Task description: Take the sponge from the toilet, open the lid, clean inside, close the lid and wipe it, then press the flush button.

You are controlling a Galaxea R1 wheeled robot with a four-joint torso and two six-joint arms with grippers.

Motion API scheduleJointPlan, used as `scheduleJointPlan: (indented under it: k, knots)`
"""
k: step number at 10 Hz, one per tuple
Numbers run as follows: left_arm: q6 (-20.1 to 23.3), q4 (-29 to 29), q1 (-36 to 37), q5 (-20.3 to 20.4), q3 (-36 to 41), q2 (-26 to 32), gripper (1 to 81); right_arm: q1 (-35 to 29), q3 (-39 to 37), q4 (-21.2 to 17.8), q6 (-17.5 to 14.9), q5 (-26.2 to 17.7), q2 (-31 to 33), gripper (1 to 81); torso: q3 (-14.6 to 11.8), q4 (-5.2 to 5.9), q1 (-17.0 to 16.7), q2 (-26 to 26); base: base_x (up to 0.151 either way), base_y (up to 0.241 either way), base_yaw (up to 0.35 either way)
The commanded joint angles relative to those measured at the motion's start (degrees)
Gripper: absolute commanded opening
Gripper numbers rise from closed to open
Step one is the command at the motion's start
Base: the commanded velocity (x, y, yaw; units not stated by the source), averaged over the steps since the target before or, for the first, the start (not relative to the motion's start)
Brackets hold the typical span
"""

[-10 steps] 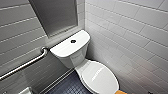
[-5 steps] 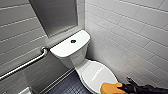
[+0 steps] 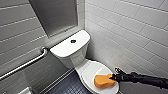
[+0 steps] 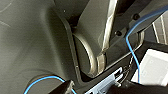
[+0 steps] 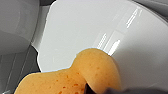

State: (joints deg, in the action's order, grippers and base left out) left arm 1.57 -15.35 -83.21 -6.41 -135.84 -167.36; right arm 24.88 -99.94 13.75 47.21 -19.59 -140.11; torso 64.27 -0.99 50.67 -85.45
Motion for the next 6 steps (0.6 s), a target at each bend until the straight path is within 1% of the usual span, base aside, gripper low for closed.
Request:
scheduleJointPlan:
  k: [1,2,3,4,6]
  knots:
    - [0.27,0.49,-1.47,-4.84,0.66,0.18,81.1,-11.12,-13.38,-0.39,3.31,-4.23,-8.08,1.0,0.0,0.0,0.0,0.0,0.0,0.0,0.0]
    - [0.27,0.49,-1.56,-4.84,0.66,0.36,81.1,-11.55,-17.21,-0.3,4.47,-3.7,-10.66,1.0,0.0,0.0,0.0,0.0,0.0,0.0,0.0]
    - [0.27,0.49,-1.56,-4.75,0.66,0.53,81.1,-12.17,-22.6,-0.39,4.82,-3.09,-14.4,1.0,0.0,0.0,0.0,0.0,0.0,0.0,0.0]
    - [0.27,0.49,-1.56,-4.84,0.66,0.54,81.1,-12.61,-25.28,-0.39,4.82,-2.91,-17.22,1.0,0.0,0.0,0.0,0.02,0.0,0.0,0.0]
    - [0.27,0.49,-1.56,-4.75,0.66,0.45,81.1,-12.35,-28.35,-0.13,4.82,-0.72,-21.01,1.0,0.02,0.0,0.0,0.02,0.0,0.0,0.0]
